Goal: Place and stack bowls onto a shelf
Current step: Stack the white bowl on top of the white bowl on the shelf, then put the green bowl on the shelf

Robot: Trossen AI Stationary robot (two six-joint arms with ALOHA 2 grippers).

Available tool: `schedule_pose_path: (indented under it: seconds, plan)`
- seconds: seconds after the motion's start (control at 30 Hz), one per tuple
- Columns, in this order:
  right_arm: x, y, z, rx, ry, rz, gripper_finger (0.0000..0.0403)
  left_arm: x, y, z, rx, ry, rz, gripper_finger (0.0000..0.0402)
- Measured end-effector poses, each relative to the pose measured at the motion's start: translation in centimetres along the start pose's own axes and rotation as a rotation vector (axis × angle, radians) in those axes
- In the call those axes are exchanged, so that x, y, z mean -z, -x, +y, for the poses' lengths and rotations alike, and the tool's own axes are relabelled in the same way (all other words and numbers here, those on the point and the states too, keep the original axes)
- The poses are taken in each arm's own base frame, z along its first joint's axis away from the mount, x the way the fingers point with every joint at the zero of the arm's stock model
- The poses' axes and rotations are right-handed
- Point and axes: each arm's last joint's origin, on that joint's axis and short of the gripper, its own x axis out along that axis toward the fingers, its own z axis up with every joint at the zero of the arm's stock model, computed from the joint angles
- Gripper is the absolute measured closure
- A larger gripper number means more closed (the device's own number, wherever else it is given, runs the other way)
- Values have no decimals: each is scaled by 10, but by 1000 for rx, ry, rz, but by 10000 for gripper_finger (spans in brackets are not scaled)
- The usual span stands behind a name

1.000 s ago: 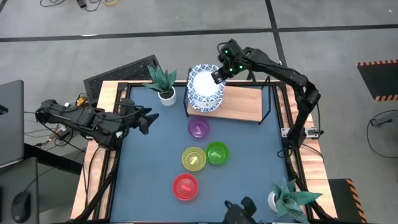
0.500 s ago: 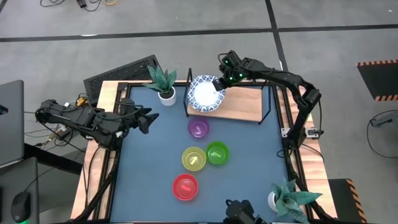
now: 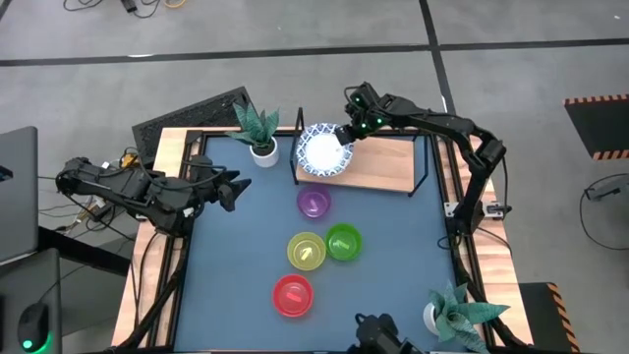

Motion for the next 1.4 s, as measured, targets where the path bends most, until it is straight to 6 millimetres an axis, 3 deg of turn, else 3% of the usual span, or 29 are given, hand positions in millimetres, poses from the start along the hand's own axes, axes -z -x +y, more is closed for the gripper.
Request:
schedule_pose_path:
  seconds: [0.17,0.3,0.47,0.6,0.77,1.0,1.2,1.4]
  plan:
    - [-5,2,-3,-2,-4,-27,236,0,0,0,0,1,0,127]
    - [-19,17,-8,5,-21,-66,185,0,0,0,0,-2,0,127]
    - [-40,64,0,1,-14,-154,170,0,0,0,0,-6,0,127]
    - [-37,102,18,0,46,-166,175,0,0,1,-4,-15,4,127]
    - [9,120,57,103,218,48,180,2,0,3,-21,-34,18,127]
    - [96,93,114,59,392,248,180,3,0,4,-24,-40,27,127]
    - [167,54,124,61,375,293,180,4,0,4,-21,-37,31,127]
    - [203,27,126,57,383,271,180,4,0,4,-21,-27,32,127]
